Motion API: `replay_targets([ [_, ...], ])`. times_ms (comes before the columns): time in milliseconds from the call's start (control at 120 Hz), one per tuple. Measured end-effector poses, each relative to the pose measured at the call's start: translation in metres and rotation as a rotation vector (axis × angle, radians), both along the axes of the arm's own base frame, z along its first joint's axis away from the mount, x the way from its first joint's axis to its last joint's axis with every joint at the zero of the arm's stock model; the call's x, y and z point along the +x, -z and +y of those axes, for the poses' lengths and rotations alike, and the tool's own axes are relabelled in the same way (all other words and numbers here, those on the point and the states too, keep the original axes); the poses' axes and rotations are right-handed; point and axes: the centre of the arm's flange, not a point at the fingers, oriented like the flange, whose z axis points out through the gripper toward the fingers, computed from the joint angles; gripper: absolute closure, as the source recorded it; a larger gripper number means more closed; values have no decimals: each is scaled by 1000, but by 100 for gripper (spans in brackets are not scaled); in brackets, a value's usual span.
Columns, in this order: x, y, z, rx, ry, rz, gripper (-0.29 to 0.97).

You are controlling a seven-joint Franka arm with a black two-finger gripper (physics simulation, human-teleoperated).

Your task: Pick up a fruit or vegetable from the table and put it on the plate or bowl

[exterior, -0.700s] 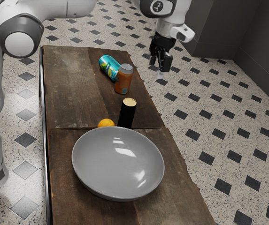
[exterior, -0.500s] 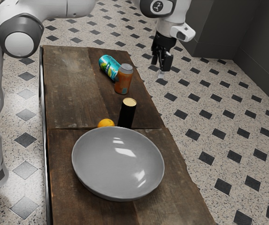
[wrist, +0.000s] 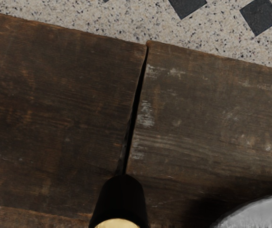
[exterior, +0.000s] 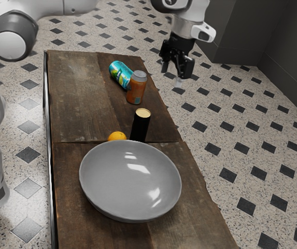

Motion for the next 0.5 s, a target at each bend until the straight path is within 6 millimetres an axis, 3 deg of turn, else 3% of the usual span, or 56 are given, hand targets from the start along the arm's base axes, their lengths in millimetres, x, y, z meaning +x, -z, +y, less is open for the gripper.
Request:
replay_targets([
  [200, -7, 14, 4, 4, -194, 80, 0],
  [325, -36, 27, 4, 68, -322, 78, 0],
  [367, -39, 27, -15, 93, -340, 63, 0],
  [458, -49, 24, -77, 112, -328, 31, 0],
  [500, -53, 30, -90, 118, -345, 27, 0],
])
